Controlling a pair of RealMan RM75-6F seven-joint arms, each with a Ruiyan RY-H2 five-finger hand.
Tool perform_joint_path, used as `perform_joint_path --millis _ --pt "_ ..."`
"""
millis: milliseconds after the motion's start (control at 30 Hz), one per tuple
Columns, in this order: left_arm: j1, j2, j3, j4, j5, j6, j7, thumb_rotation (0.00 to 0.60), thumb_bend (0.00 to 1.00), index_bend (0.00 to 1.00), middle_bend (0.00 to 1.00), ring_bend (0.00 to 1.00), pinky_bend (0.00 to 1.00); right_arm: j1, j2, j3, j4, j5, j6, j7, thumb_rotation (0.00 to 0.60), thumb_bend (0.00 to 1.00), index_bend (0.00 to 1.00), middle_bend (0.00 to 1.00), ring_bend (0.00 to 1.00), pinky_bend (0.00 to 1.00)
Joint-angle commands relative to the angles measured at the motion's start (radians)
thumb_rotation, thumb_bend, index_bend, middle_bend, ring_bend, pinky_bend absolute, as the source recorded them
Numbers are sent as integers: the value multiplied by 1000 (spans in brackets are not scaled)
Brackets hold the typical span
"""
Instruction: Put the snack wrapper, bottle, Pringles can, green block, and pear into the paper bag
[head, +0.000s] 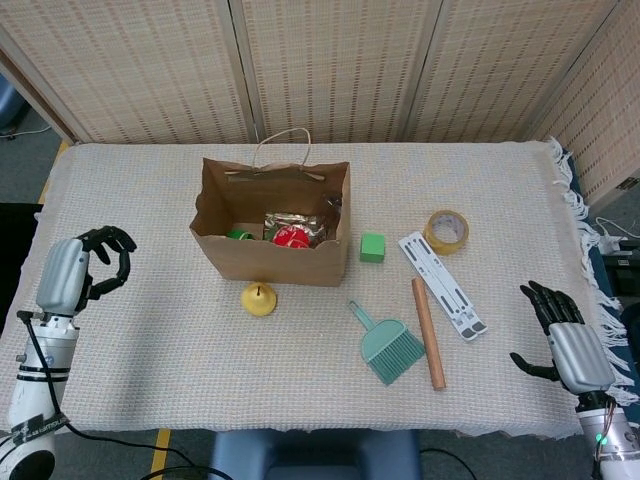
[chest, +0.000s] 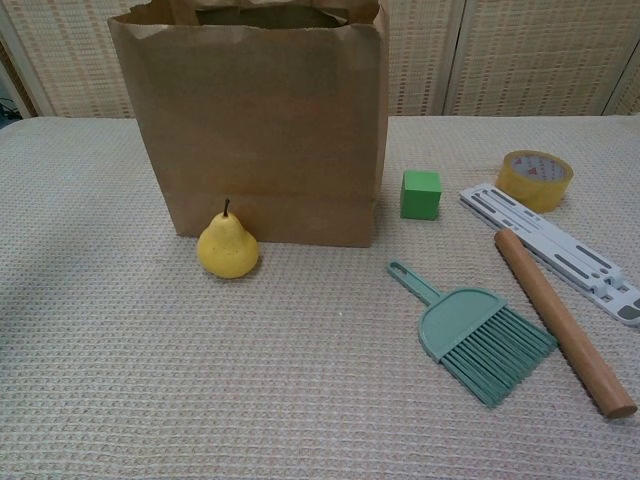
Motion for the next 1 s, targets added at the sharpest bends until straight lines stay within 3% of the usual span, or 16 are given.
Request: perform_joint_path --millis 33,100,200,367,433,733,1000 --pt "60 28 163 115 222 -17 -31 600 549 477 487 464 560 1 -2 1 -1 4 -2 -6 600 114 0 0 0 0" --pt "48 33 226 171 339 -50 8 600 518 437 438 416 521 2 -3 4 -1 8 -2 -8 600 114 0 0 0 0" --pt "18 23 279 215 447 -103 74 600 459 336 340 334 473 4 -6 6 -1 11 -4 -13 600 114 0 0 0 0" --pt "-61 -8 308 226 479 -271 211 600 372 76 61 52 220 6 -6 4 -1 8 -7 -15 600 114 0 0 0 0" --pt "-100 -33 301 235 485 -330 284 600 362 8 2 2 153 6 -4 4 -2 8 -7 -10 600 114 0 0 0 0" --pt "-248 -179 216 304 405 -505 410 600 358 0 0 0 96 8 5 0 -4 4 -14 8 600 114 0 0 0 0" --pt "-335 -279 193 380 345 -593 460 600 360 0 0 0 96 10 14 1 -11 11 -23 26 600 114 0 0 0 0"
